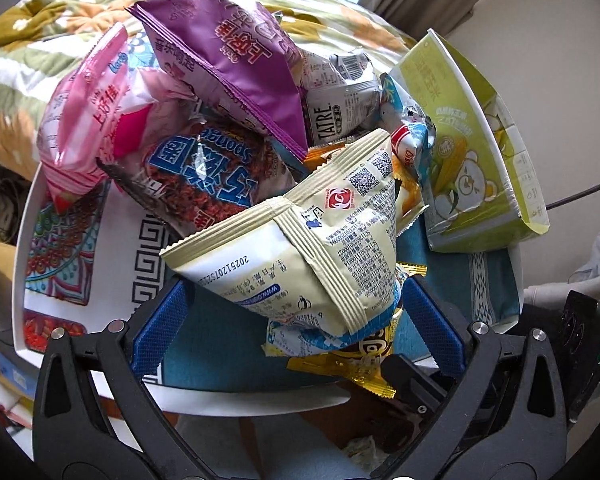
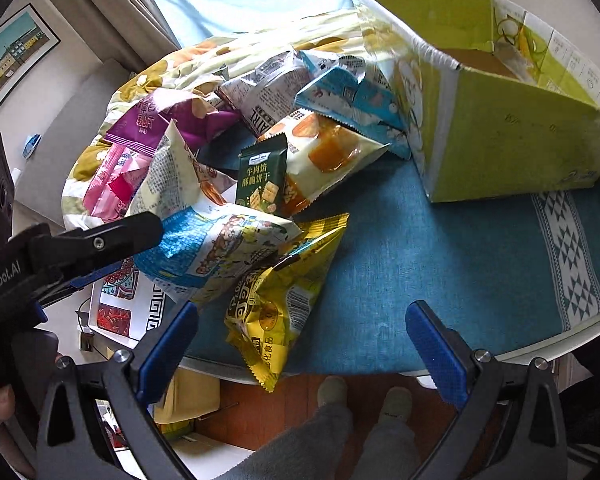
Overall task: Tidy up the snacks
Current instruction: 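Grasp the beige chip bag with the left tool while the right tool grasps the gold bag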
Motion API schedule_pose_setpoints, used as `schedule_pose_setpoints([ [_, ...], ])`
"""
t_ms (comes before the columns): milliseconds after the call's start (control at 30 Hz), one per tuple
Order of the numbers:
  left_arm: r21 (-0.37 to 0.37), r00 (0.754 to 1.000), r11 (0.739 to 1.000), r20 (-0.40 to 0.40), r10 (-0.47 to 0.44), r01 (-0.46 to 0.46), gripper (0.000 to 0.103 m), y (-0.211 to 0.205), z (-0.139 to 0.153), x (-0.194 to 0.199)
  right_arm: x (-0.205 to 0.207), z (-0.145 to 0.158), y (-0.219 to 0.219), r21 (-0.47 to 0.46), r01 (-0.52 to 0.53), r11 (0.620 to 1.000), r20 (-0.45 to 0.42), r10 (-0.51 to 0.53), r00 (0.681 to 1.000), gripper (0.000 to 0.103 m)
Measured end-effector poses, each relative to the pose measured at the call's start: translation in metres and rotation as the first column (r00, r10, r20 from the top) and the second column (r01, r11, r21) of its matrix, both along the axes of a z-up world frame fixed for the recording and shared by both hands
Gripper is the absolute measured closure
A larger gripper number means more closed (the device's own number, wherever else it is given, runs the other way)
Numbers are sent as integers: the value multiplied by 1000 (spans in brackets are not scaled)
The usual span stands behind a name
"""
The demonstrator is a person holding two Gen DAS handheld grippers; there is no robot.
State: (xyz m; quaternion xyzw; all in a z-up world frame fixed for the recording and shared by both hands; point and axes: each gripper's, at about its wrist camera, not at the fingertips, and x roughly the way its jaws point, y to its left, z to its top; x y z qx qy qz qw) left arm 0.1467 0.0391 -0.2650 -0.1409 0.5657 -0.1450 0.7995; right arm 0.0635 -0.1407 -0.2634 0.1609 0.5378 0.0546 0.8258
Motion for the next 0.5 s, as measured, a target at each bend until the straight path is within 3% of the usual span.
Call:
schedule_pose_setpoints([
  [133, -28, 1000, 999, -24, -20, 19, 11, 2, -9, 5, 7, -11, 9, 1, -1, 1000, -12, 1, 1000, 0],
  [200, -51, 999, 998, -30, -32, 30, 27, 3, -12, 6, 8, -16, 11, 9, -2, 1000, -16, 2, 1000, 1],
  [300, -65, 998, 997, -21, -53, 51, 42, 4, -12, 3, 11, -24, 17, 11, -14, 1000, -29, 15, 999, 9],
  [500, -70, 997, 995, -3, -74, 74, 55, 8, -7, -2, 16, -37, 25, 22, -27, 999, -55, 28, 998, 25],
])
